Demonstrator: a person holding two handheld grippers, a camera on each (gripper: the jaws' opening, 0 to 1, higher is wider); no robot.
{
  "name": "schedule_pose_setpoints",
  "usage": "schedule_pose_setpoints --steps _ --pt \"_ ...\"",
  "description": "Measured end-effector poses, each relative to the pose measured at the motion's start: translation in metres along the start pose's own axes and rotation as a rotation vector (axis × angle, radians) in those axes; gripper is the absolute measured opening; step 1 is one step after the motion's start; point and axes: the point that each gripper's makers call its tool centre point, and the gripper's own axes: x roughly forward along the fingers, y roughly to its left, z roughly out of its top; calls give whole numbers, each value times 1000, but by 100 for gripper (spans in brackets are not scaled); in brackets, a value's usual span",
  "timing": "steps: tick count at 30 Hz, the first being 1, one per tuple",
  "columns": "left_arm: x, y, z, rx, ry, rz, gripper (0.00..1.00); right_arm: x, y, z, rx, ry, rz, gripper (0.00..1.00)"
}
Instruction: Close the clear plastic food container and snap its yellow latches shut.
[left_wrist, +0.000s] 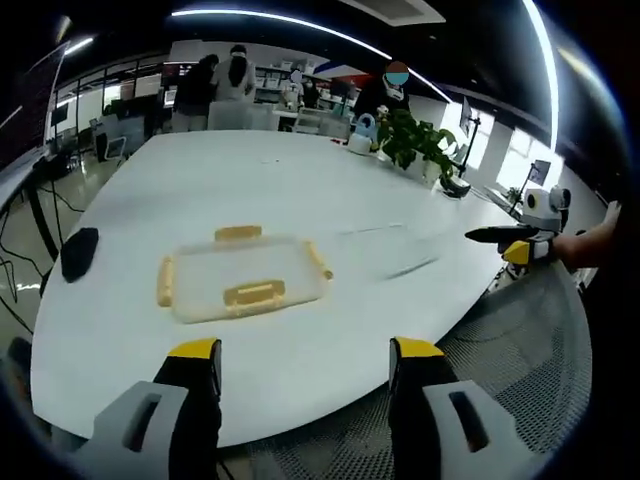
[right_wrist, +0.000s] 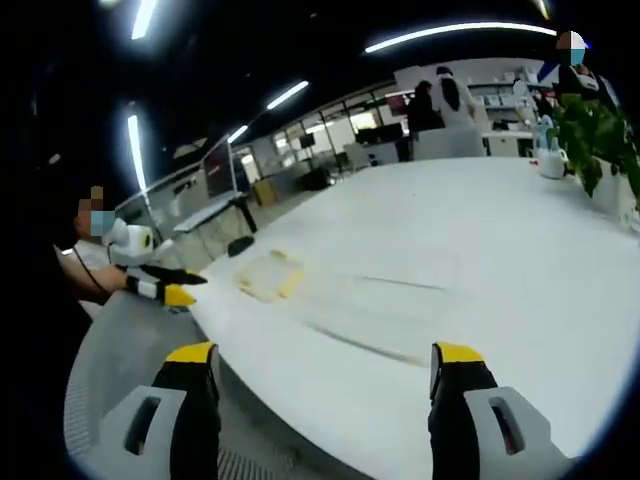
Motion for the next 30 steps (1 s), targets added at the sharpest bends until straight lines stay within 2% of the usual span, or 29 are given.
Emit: schedule_pose_setpoints --steps 12,24,30 --pt "0 0 -1 0 12 0 64 0 -1 1 -16 8 -3 86" --pt "0 -2 0 -1 12 -15 67 5 2 15 -34 -14 7 85" --pt "-2 -2 12 0 6 -30 68 7 4 29 -48 -34 7 85"
